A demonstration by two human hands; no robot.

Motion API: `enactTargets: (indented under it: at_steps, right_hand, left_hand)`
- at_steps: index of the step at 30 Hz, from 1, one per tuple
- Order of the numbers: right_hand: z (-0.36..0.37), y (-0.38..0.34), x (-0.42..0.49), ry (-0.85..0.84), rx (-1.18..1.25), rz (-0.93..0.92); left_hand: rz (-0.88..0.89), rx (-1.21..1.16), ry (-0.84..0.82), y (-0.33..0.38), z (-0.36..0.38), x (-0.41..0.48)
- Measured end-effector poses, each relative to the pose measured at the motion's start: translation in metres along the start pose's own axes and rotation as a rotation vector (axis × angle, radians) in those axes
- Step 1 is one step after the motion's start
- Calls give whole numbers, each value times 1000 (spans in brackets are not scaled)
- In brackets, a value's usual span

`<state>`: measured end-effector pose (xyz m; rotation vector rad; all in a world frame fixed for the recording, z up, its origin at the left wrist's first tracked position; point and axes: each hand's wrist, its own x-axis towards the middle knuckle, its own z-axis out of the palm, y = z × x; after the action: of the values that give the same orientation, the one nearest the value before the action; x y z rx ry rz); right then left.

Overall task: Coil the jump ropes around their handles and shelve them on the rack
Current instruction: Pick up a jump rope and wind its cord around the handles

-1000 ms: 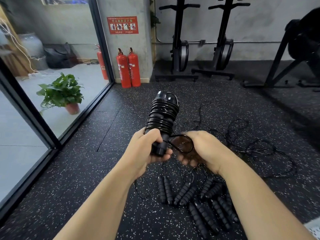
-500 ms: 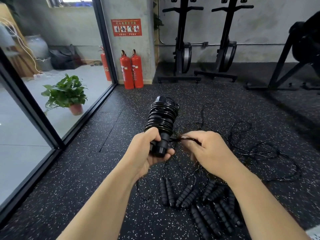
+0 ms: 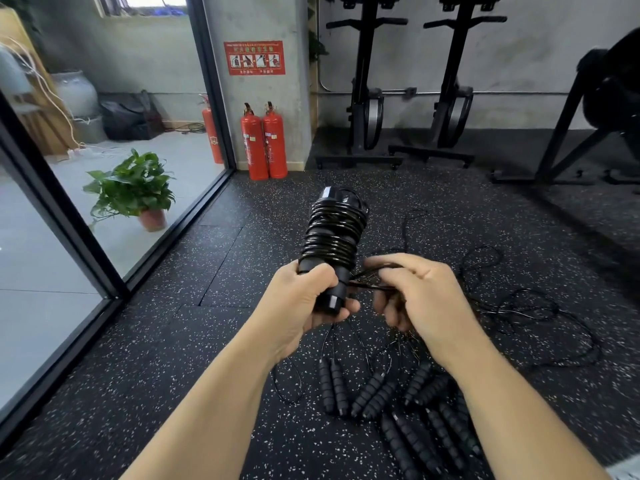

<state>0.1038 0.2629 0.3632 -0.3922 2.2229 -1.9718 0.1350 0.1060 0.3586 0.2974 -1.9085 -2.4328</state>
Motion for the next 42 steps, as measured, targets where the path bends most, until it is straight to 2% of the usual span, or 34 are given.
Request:
enactTargets:
  at_steps: [3,6,11,14,18,25,35,42]
  right_hand:
    - [11,2,-10,-15,-264,-326]
    - [18,12,-10,-76,-396,-460]
    - [32,13,-8,84,-679,-652]
    - [40,8,-10,195,-786,-735]
    - [48,2,-18,314,-936,-720]
    - [57,-2,-24,384,-1007,-687]
    - [57,-5,-26,377,-1031,-669]
    - [53,-3,-23,372,-959,-651]
  left_hand:
    - [18,38,45,-3,1,3]
    - [42,61,100,-6,-2,6]
    - [127,138,156,-13,-4,8]
    - [139,63,112,-12,-6,6]
    - [121,-40,54,-11,-7,1]
    - [223,-2,77,-14,-10,5]
    - [235,30,81,-15,-11,4]
    - [247,76,95,-17,-9,6]
